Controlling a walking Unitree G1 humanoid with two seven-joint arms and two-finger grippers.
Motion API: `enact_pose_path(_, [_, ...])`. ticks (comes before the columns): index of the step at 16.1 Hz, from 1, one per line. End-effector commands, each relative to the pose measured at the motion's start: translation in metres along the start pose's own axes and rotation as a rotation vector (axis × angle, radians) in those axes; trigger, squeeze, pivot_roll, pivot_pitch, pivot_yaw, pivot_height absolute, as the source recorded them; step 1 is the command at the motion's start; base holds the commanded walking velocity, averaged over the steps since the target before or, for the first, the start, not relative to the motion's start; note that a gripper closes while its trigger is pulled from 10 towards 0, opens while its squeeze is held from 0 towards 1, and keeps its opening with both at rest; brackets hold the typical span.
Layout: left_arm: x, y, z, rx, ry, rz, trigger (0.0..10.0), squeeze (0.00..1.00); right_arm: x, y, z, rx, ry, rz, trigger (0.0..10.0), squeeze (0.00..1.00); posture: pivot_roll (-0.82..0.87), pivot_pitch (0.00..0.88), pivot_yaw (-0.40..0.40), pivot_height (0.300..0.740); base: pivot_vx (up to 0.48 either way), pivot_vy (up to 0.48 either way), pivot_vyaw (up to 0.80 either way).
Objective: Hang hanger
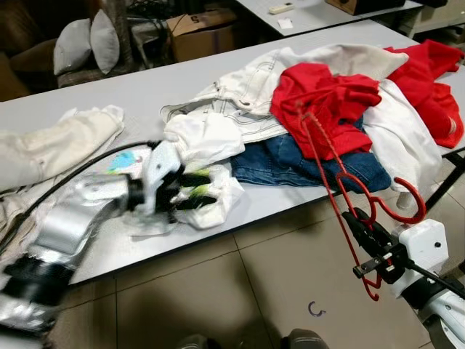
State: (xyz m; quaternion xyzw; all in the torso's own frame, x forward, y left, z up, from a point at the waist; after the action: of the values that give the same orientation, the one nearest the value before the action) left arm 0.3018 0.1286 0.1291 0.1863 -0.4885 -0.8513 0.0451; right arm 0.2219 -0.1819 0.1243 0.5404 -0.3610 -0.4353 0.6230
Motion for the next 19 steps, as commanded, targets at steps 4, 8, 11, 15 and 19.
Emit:
enact_pose_path(4, [-0.001,-0.016,0.002,-0.149,0.04,-0.109,10.0,0.0,-0.006,0.003,-0.003,0.005,0.034,0.001,10.0,0.0,-0.21,0.0,0.096,0.74,0.0,0.0,0.0])
enact_pose_path(8, [-0.015,-0.006,0.001,-0.158,0.065,-0.221,10.0,0.0,-0.009,0.001,-0.004,0.006,0.038,-0.007,10.0,0.0,-0.2,0.0,0.109,0.74,0.0,0.0,0.0])
enact_pose_path(11, [0.013,-0.008,-0.008,-0.135,-0.098,-0.179,10.0,0.0,-0.01,0.0,-0.005,0.01,0.036,-0.011,10.0,0.0,-0.2,0.0,0.119,0.74,0.0,0.0,0.0])
enact_pose_path(15, [0.029,-0.019,-0.011,-0.197,-0.223,-0.158,10.0,0.0,-0.011,0.0,-0.005,0.012,0.029,-0.015,10.0,0.0,-0.21,0.0,0.132,0.74,0.0,0.0,0.0])
enact_pose_path(19, [0.047,-0.021,0.006,-0.193,-0.319,-0.009,10.0,0.0,-0.011,-0.002,-0.004,0.01,0.025,-0.017,10.0,0.0,-0.2,0.0,0.131,0.74,0.0,0.0,0.0])
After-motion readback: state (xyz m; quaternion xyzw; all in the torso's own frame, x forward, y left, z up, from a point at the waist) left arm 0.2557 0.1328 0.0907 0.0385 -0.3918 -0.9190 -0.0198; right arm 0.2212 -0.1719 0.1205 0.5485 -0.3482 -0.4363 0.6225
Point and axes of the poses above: a point about 5 cm out from each wrist's last joint towards the gripper, its own z axis pointing back from the gripper into the wrist, its own y axis along the axis of the wrist's last joint, x = y × z, the point moved 6 cm from there along -z, pointing out of the wrist towards the gripper, and after that the axes turned 12 degrees about -z, right-handed, at the moved point
